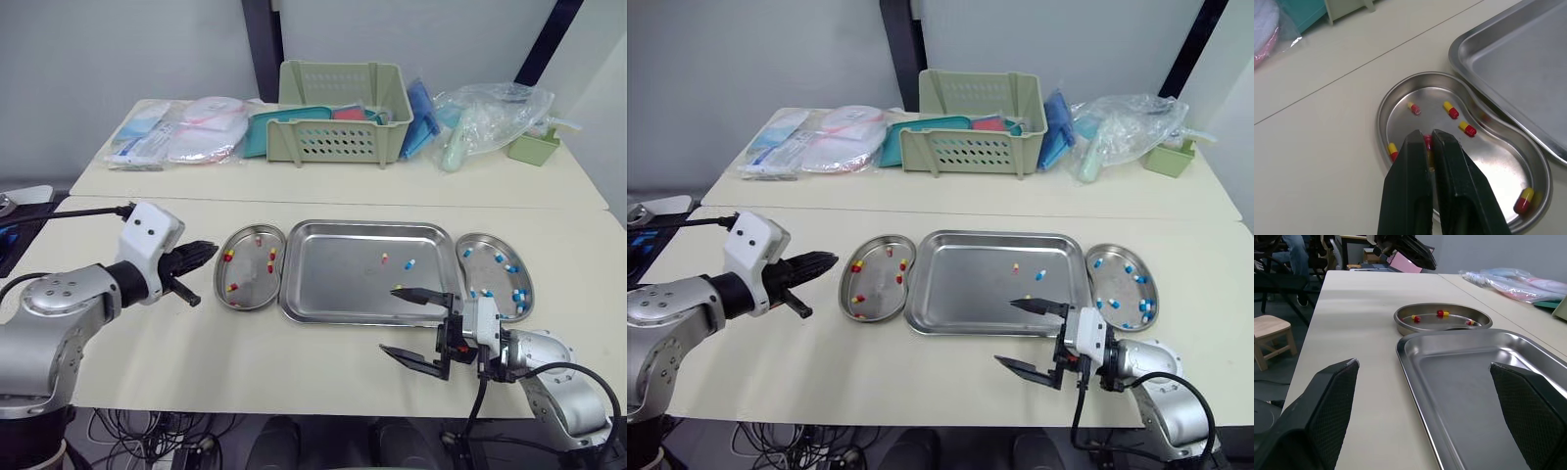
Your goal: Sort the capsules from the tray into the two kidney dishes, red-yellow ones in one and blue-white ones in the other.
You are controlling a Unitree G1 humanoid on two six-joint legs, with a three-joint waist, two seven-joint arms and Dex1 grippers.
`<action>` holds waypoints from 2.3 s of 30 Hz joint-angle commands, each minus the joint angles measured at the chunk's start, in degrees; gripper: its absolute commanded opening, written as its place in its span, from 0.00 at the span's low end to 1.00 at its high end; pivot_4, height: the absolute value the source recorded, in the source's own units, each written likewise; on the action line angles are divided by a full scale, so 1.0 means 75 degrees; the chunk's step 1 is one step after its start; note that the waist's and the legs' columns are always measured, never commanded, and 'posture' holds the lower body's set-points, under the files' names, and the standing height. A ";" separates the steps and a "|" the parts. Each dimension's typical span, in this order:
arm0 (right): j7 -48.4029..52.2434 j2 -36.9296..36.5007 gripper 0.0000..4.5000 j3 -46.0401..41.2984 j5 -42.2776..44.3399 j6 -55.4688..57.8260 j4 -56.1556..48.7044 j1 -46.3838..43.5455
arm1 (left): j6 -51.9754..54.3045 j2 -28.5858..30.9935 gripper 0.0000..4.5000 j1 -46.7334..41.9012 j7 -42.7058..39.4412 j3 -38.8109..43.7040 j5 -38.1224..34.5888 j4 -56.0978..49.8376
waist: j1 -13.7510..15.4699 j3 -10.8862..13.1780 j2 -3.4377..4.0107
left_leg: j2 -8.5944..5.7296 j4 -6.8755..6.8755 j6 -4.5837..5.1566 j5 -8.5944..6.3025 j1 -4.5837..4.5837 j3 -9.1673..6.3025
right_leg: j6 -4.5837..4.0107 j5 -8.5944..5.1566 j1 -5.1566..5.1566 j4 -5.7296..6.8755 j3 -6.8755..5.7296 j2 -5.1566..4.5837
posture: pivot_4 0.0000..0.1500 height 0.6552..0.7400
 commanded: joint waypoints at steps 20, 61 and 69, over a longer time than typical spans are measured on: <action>-0.0188 0.0025 1.00 -0.0132 -0.0016 -0.0336 -0.0032 0.0287 | 0.0450 -0.0402 0.54 -0.0865 0.0418 -0.0529 -0.0505 -0.0036 | -0.0004 0.0000 0.0000 | 0.0000 0.0000 0.0000 0.0000 0.0000 -0.0001 | 0.0000 0.0000 -0.0001 0.0002 0.0000 0.0001 | 1.00 1.00; 0.0030 -0.2521 1.00 -0.5902 0.0286 0.1467 0.1986 0.3078 | -0.5180 -0.0451 0.99 0.3556 -0.1623 0.2907 0.0354 0.4865 | -0.0003 -0.0001 -0.0003 | 0.0001 -0.0022 0.0002 -0.0001 0.0009 0.0020 | -0.0002 -0.0001 0.0001 -0.0008 0.0014 -0.0004 | 1.00 1.00; 0.0172 -0.2513 1.00 -0.5909 0.0040 0.1198 0.2221 0.3127 | -0.5235 -0.0533 0.99 0.3806 -0.1508 0.2877 0.0232 0.4625 | -0.0005 -0.0001 -0.0002 | 0.0001 -0.0022 0.0002 -0.0002 0.0015 0.0021 | -0.0002 -0.0001 0.0006 -0.0005 0.0015 -0.0004 | 1.00 1.00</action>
